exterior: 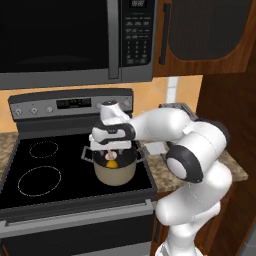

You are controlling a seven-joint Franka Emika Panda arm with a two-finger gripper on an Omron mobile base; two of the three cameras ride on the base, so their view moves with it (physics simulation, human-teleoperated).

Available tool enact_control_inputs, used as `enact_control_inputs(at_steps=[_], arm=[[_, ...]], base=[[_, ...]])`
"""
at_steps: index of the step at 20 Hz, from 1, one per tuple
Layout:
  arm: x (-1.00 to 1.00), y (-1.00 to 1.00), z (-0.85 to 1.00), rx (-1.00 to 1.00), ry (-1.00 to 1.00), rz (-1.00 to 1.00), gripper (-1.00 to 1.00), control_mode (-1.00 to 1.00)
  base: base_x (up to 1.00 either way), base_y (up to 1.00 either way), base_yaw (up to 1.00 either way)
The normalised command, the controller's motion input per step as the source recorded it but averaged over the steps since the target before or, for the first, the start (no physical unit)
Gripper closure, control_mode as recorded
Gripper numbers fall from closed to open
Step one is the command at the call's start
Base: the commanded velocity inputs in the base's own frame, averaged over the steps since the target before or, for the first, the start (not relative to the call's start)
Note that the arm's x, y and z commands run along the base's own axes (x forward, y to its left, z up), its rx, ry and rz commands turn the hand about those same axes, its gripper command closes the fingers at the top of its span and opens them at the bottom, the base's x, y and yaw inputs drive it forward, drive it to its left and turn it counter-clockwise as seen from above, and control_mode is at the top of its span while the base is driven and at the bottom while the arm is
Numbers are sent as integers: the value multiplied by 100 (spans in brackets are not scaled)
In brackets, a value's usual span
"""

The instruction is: Put the garlic and lemon in the pot. Retrieve the spatula and lightly stir the vegetables in the pot.

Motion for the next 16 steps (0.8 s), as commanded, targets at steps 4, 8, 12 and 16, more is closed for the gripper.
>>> enact_control_inputs(at_steps=[4, 8, 12, 16], arm=[[-38, -34, 44, 7, -25, 0, -100, -100], [-40, -71, 54, 11, -16, 0, -100, -100], [-48, -89, 49, 13, -15, 0, -100, -100], [-23, -72, 47, 5, -6, 1, -100, -100]], base=[[0, 0, 0], [0, 0, 0], [0, 0, 0], [0, 0, 0]])
